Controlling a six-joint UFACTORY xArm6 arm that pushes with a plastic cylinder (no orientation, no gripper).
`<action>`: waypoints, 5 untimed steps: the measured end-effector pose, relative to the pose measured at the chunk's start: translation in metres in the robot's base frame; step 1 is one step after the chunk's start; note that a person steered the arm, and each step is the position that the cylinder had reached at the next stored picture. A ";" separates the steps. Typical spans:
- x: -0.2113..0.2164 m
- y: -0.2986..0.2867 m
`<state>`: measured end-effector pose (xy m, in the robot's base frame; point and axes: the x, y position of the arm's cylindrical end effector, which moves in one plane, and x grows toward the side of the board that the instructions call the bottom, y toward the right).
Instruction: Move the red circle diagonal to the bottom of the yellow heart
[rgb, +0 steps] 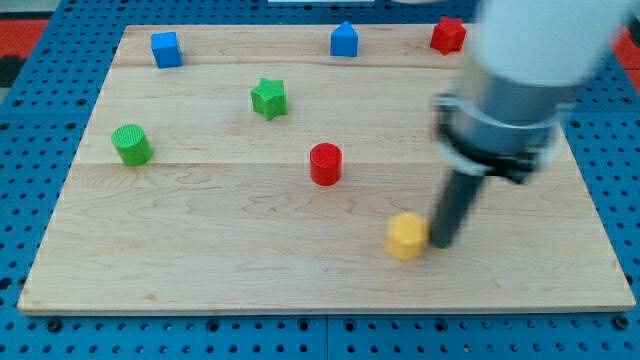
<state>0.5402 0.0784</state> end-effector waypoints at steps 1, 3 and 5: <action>-0.014 -0.111; -0.095 -0.129; -0.080 -0.044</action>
<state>0.4605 0.0339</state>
